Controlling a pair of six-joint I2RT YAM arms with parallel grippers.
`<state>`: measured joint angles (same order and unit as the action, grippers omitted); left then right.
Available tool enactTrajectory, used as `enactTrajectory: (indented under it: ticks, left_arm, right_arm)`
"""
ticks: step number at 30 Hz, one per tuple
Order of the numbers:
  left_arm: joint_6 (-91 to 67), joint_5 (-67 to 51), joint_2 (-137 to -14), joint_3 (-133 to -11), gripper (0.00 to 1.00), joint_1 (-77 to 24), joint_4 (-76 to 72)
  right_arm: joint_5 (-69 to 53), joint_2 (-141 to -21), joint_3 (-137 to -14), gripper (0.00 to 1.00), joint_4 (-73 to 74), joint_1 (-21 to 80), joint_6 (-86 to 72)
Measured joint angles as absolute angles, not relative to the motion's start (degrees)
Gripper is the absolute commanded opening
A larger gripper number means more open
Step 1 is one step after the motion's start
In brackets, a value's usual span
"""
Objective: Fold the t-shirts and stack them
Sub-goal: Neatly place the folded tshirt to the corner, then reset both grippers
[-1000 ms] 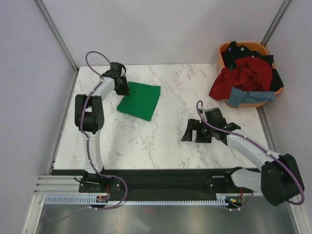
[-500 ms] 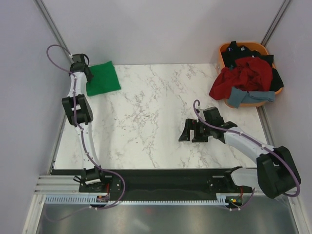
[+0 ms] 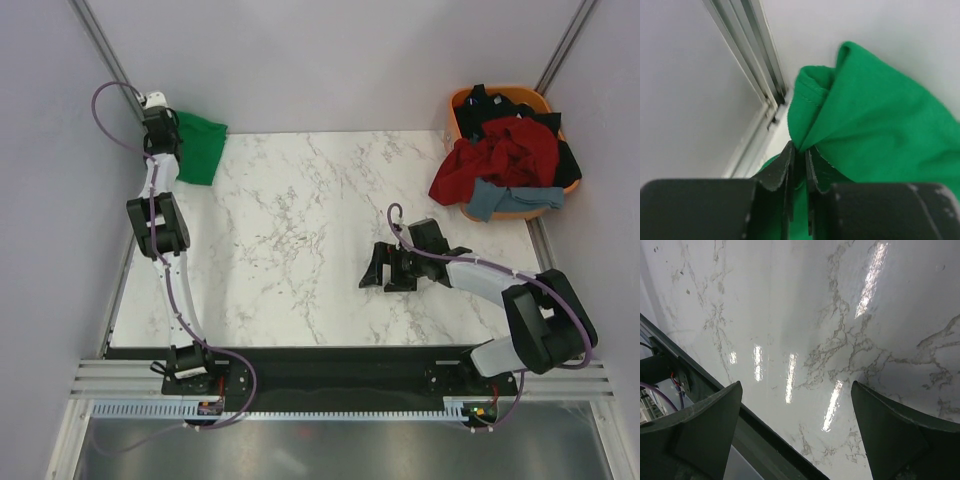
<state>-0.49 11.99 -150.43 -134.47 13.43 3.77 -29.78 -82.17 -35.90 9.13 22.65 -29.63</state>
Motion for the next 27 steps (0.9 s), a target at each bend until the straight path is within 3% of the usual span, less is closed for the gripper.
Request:
enactTrajectory:
  ticks: [1, 2, 4, 6, 11, 19, 27]
  left_arm:
    - [0.1, 12.3, -150.4, -134.5, 0.28, 13.4, 1.8]
    - [0.7, 13.0, -150.4, -134.5, 0.54, 13.5, 0.2]
    - [1.3, 14.6, -150.4, -134.4, 0.69, 13.5, -2.0]
    - [1.4, 17.0, -150.4, -134.0, 0.99, 13.6, -3.7]
    - [0.9, 21.5, -150.4, -131.0, 1.00, 13.8, -3.6]
    - [-5.3, 26.6, -146.1, -127.0, 1.00, 14.0, 8.8]
    - [-21.1, 19.2, -116.2, -100.7, 1.00, 14.0, 14.1]
  right_arm:
    - [-30.0, -82.4, -35.9, 0.98, 8.6, 22.7, -29.9]
    - [-30.0, -82.6, -35.9, 0.98, 8.1, 22.7, -30.1]
    - [-30.2, -82.8, -35.9, 0.98, 7.3, 22.8, -30.5]
    - [-30.1, -82.9, -35.9, 0.98, 7.1, 23.0, -30.7]
    - [-28.9, -81.3, -35.9, 0.98, 9.0, 24.0, -30.9]
    - [-26.9, -70.8, -35.9, 0.98, 13.8, 25.5, -31.9]
    - [-22.9, -62.3, -38.9, 0.98, 24.0, 28.9, -32.7]
